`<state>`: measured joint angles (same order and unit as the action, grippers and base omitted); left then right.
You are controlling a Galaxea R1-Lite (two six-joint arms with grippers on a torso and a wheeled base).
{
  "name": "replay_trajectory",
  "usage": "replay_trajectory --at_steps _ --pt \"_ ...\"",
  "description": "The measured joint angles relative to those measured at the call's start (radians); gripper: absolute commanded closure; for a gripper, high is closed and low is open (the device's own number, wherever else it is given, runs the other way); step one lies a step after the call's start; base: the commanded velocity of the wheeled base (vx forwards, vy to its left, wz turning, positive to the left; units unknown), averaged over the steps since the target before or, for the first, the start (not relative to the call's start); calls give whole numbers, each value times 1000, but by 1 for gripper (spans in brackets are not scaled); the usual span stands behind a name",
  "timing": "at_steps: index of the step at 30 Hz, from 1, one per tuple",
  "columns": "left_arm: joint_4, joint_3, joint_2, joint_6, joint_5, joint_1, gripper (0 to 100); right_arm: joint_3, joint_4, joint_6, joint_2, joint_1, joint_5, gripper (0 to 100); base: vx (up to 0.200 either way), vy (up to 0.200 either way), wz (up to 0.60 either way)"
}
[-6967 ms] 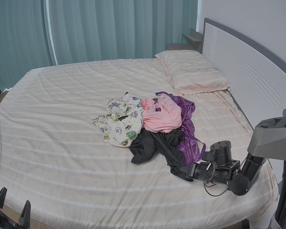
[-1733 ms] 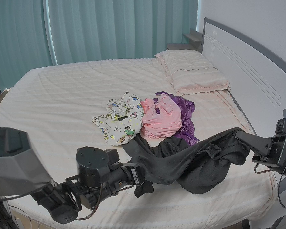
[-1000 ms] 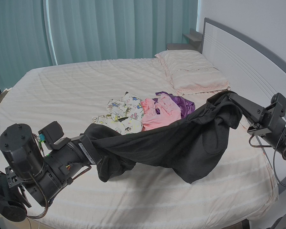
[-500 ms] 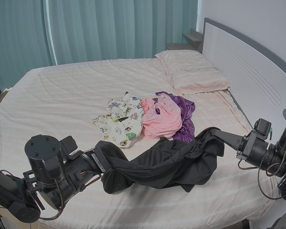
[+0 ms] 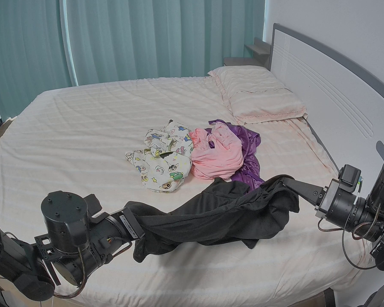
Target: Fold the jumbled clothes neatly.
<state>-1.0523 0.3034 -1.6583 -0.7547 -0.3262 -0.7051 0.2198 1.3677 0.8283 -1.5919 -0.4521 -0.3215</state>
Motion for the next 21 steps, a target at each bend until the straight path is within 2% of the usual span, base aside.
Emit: replay_trajectory --at_steps 4,10,21 --pt "59 -5 23 1 -19 -4 100 -3 -4 1 -3 0 0 100 0 0 0" --pt "65 -4 48 -14 -21 -8 100 -8 -9 3 -4 1 1 100 0 0 0" --pt "67 -3 54 -40 6 0 100 -17 -7 0 4 -1 4 100 0 200 0"
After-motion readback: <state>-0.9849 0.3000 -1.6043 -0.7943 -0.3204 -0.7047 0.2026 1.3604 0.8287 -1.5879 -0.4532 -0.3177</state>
